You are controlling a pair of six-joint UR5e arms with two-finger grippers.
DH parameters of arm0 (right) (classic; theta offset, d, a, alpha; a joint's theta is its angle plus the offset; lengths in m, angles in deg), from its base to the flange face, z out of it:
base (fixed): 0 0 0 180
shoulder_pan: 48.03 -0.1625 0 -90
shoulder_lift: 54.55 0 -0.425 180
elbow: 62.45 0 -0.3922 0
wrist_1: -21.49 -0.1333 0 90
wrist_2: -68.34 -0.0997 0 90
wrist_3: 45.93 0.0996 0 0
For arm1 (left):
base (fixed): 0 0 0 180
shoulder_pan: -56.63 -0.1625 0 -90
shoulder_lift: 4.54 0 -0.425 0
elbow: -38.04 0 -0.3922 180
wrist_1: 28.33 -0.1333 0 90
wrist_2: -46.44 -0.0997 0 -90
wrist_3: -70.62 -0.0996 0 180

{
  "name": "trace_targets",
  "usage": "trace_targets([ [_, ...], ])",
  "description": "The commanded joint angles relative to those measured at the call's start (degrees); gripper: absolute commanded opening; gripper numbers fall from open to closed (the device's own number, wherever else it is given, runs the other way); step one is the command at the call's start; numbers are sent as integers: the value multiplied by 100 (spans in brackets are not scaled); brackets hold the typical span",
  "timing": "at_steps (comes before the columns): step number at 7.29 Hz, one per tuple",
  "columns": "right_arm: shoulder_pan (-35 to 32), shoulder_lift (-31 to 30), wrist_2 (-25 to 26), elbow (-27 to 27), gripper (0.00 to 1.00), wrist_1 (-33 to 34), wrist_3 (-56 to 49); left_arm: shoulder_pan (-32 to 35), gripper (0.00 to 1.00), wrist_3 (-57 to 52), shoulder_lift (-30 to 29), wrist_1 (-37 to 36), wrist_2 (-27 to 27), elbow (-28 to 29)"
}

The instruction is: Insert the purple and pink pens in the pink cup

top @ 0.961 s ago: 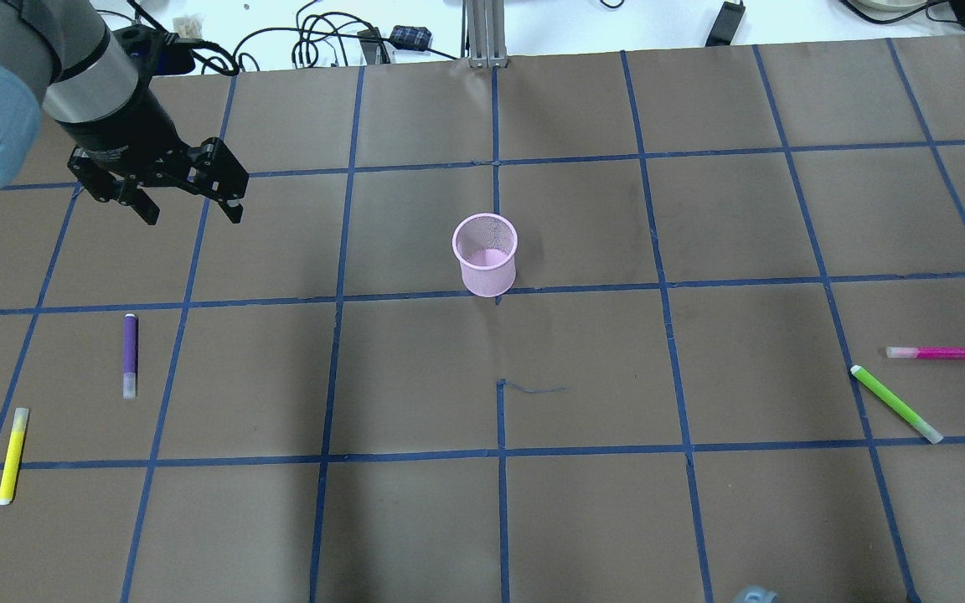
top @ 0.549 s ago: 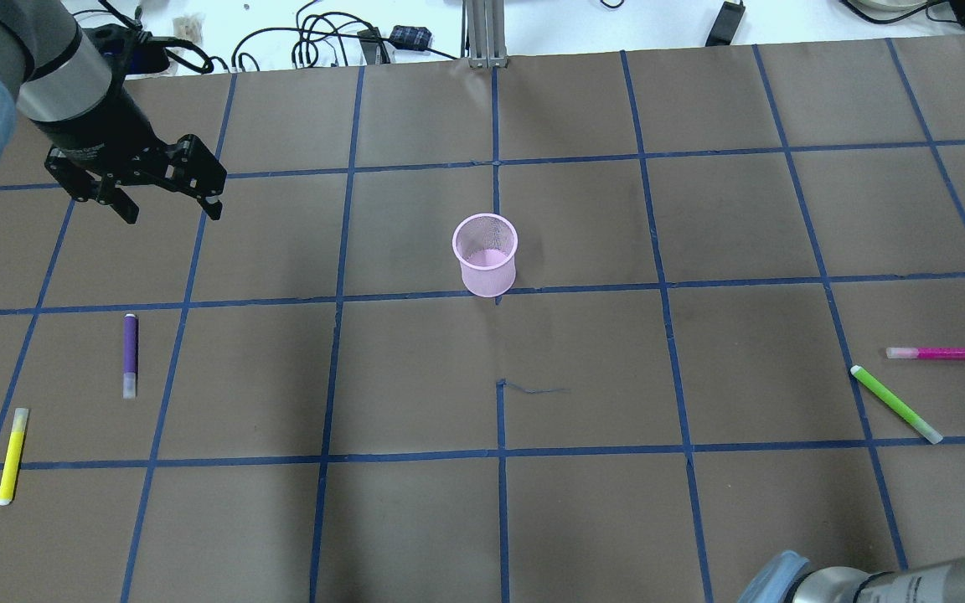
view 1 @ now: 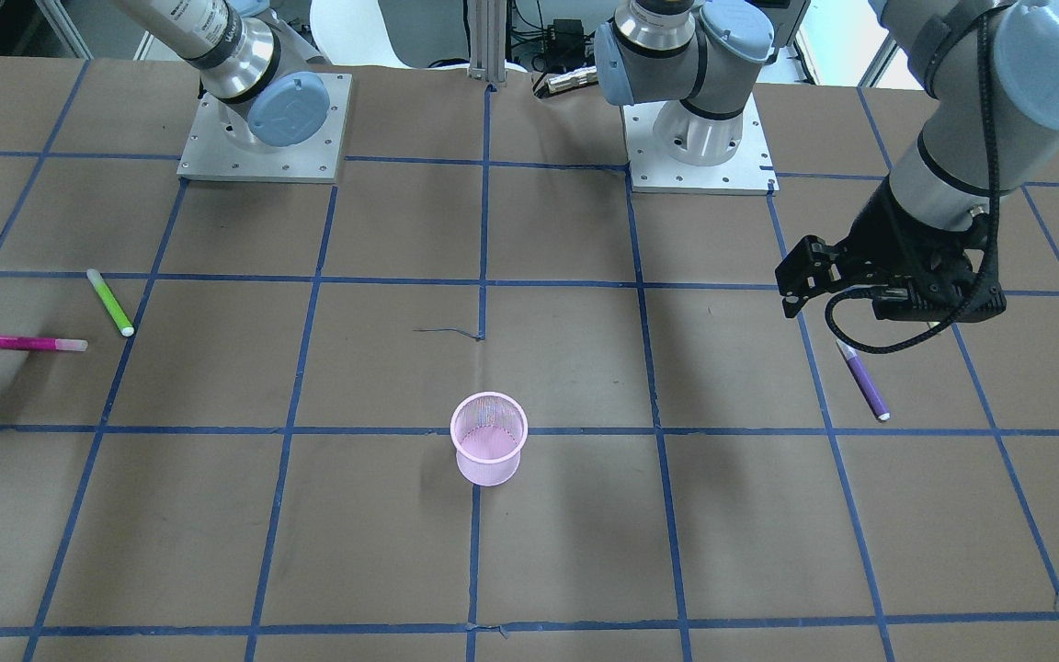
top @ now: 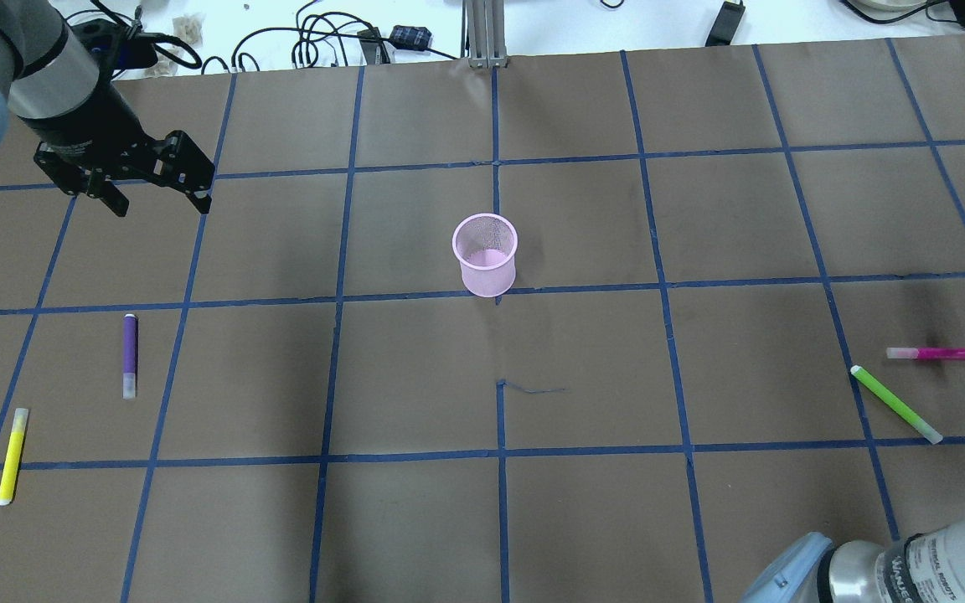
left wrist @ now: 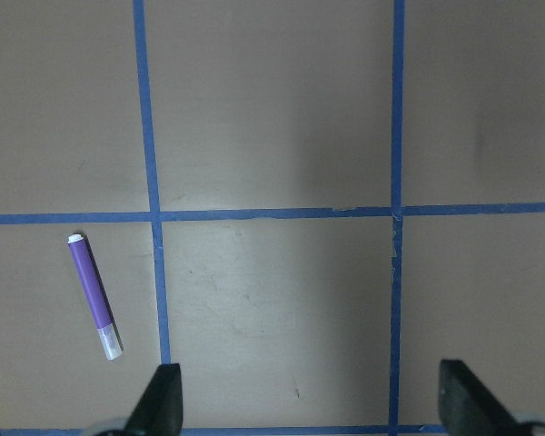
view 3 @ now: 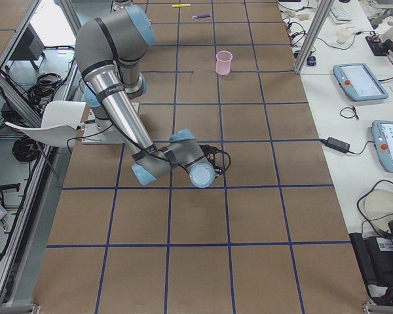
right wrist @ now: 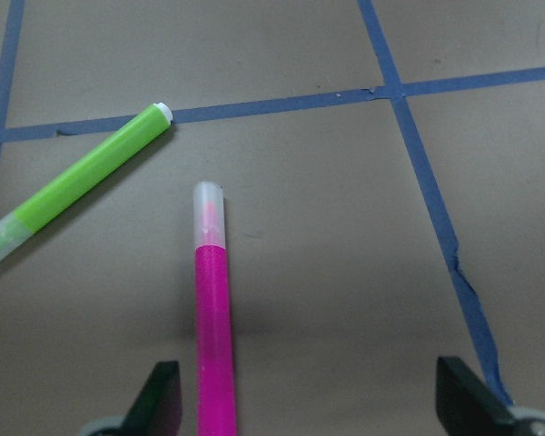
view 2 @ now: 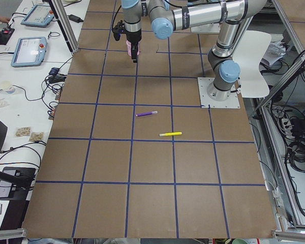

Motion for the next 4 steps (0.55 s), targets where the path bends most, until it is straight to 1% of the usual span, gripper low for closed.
trace_targets([
  [1,26,106,-74,-176,100,19,-717,-854,100,-380,-144,-214,52,-355],
  [2,26,115,-48,-177,100,27,-727,-1137,100,-721,-231,-512,52,-471],
  [4,35,150,5,-203,98,19,-719,-1324,100,-699,-433,-524,34,-489],
])
